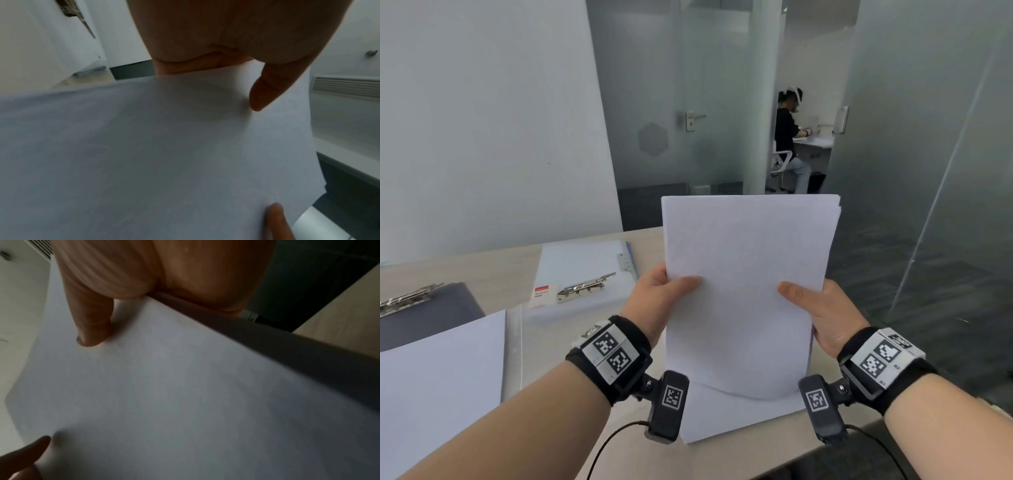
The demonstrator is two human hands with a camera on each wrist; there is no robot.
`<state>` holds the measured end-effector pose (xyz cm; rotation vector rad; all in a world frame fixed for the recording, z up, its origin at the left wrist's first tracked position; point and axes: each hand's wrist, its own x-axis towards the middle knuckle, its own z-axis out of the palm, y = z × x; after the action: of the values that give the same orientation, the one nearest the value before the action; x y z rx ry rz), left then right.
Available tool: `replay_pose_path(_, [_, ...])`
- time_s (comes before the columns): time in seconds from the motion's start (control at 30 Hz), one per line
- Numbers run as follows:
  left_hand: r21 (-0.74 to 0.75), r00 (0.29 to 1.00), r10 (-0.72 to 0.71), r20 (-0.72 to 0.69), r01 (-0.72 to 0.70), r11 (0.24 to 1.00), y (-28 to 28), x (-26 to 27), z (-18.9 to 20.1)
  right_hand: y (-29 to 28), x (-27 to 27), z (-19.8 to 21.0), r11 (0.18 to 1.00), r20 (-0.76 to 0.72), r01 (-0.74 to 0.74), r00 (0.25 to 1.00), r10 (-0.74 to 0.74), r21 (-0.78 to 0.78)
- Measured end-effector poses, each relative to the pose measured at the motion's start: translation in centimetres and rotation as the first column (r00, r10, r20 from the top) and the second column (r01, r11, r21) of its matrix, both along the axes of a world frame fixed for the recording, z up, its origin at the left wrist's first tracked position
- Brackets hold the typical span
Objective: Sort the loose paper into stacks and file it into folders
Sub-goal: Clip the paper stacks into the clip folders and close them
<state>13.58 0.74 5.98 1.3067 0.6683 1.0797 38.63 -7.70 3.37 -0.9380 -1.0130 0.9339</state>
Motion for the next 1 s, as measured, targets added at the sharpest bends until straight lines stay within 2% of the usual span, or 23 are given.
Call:
replay_pose_path(0.17, [-0.026, 0.999, -0.040, -0.032, 0.039, 0.999, -0.8, 0.1, -2.2, -0.7, -0.2, -0.8, 0.998, -0.001, -0.050, 0.999, 0.050, -0.027])
replay_pose_path(0.37, [-0.015, 1.000, -0.017, 0.007, 0.017, 1.000, -0.6, 0.4, -1.2, -0.1, -0.3, 0.7, 0.999, 0.011, -0.023, 1.000, 0.023, 0.029])
replay_pose_path(0.5, [-0.001, 0.999, -0.010, -0.038, 0.010, 1.000, -0.7, 0.0, -2.4, -0.6, 0.0, 0.0, 1.000, 0.046, -0.013, 0.999, 0.012, 0.018])
replay_pose_path(0.67, [-0.018, 1.000, 0.006, -0.021, -0.006, 1.000, -1.3, 0.5, -3.4, -0.7, -0.1, -1.3, 1.000, 0.011, 0.012, 1.000, -0.012, -0.003])
replay_pose_path(0.83, [-0.002, 1.000, 0.004, -0.019, -0.004, 1.000, -1.3, 1.0, -3.0, -0.4, -0.5, -0.8, 0.999, -0.021, 0.029, 0.999, -0.028, 0.021])
replay_pose_path(1.0, [-0.012, 0.990, -0.027, -0.139, 0.026, 1.000, -1.1, 0.7, -4.4, -0.8, -0.5, -2.2, 0.998, 0.030, 0.039, 0.999, -0.037, -0.049])
